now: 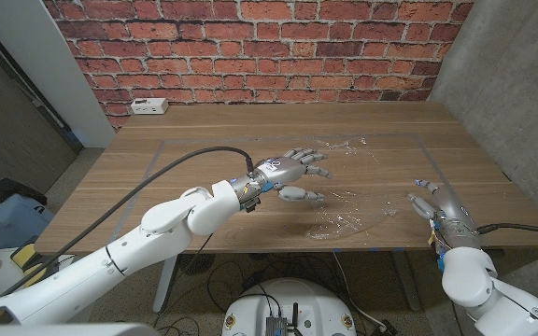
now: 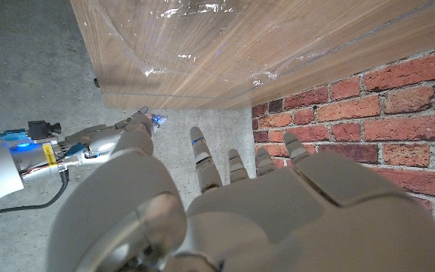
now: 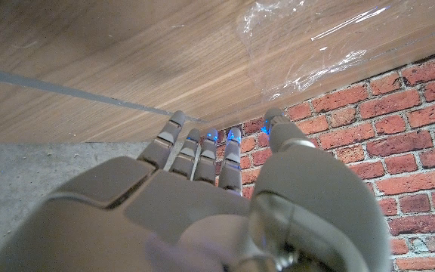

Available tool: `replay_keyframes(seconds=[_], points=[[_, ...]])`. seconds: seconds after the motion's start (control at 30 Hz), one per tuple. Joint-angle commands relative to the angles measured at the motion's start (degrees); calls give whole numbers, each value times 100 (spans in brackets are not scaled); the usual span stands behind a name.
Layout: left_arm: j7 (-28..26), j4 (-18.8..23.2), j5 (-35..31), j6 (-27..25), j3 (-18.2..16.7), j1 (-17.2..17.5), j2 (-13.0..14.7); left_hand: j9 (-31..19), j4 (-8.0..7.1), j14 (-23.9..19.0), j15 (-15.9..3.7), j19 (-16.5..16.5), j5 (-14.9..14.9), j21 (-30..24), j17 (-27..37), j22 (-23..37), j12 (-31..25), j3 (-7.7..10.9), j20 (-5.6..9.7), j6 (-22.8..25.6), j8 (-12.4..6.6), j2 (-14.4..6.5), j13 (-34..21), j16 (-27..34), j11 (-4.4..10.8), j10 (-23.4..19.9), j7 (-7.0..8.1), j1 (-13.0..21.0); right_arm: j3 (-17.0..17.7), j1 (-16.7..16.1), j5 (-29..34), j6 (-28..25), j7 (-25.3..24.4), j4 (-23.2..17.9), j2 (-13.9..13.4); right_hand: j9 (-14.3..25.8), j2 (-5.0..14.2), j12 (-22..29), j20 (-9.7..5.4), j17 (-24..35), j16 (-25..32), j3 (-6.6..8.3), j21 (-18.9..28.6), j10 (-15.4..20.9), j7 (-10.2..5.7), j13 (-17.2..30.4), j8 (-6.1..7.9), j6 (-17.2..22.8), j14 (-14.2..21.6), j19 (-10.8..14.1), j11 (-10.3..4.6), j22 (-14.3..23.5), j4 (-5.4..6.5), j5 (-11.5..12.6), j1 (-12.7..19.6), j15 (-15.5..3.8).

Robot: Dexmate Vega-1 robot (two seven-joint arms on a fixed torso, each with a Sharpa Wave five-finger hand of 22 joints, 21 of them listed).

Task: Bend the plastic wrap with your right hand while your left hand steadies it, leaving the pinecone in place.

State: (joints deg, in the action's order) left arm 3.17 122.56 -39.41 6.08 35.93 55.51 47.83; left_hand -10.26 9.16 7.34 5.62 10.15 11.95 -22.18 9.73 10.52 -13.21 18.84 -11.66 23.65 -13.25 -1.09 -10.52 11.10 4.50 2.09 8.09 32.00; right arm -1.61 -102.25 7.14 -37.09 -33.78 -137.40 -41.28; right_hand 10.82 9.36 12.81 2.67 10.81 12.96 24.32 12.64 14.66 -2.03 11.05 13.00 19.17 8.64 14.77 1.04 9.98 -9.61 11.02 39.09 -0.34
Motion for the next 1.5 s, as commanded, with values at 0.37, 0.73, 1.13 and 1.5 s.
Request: replay_keyframes(seconds=[0.37, 0.73, 1.13, 1.5], points=[[152, 1, -552, 188, 23, 60, 91, -25, 21, -150, -8, -57, 65, 24, 26, 9, -14, 30, -33, 460, -79, -47, -9, -1, 49, -258, 24, 317, -431, -2, 301, -406, -317, -104, 73, 9, -141, 40, -40, 22, 44, -70, 52, 237, -31, 33, 41, 262, 195, 152, -40, 30, 51, -84, 112, -56], [155, -33, -1154, 178, 128, -7, 96, -33, 39, -146, 7, -133, 69, 60, 25, 1, 13, 29, -36, 700, -109, -2, -9, -20, 43, -284, 112, 459, -603, 272, 244, -537, -276, -22, 16, 11, -145, 33, -36, 31, 44, -115, 48, 276, -16, 36, 25, 302, 217, 179, -22, 31, 77, -92, 125, -59], [651, -33, -1380, 333, 252, -260, 110, -40, 74, -108, 53, -210, 98, 121, 25, -10, 59, 0, -42, 872, -105, 143, -10, -40, 69, -275, 338, 671, -698, 440, 139, -505, -367, 102, 25, 12, -149, 16, -37, 39, 41, -169, 37, 289, -8, 39, -1, 315, 228, 186, -7, 33, 109, -94, 120, -56], [790, 53, -2077, 384, 423, -308, 107, -48, 67, -141, 52, -308, 138, 157, 25, -13, 61, -20, -46, 1075, -129, 229, -10, -33, 139, -347, 428, 850, -699, 436, -2, -294, -388, 173, -13, 13, -144, 11, -45, 43, 40, -197, 32, 311, -5, 40, -16, 327, 240, 197, -12, 33, 123, -95, 126, -54]])
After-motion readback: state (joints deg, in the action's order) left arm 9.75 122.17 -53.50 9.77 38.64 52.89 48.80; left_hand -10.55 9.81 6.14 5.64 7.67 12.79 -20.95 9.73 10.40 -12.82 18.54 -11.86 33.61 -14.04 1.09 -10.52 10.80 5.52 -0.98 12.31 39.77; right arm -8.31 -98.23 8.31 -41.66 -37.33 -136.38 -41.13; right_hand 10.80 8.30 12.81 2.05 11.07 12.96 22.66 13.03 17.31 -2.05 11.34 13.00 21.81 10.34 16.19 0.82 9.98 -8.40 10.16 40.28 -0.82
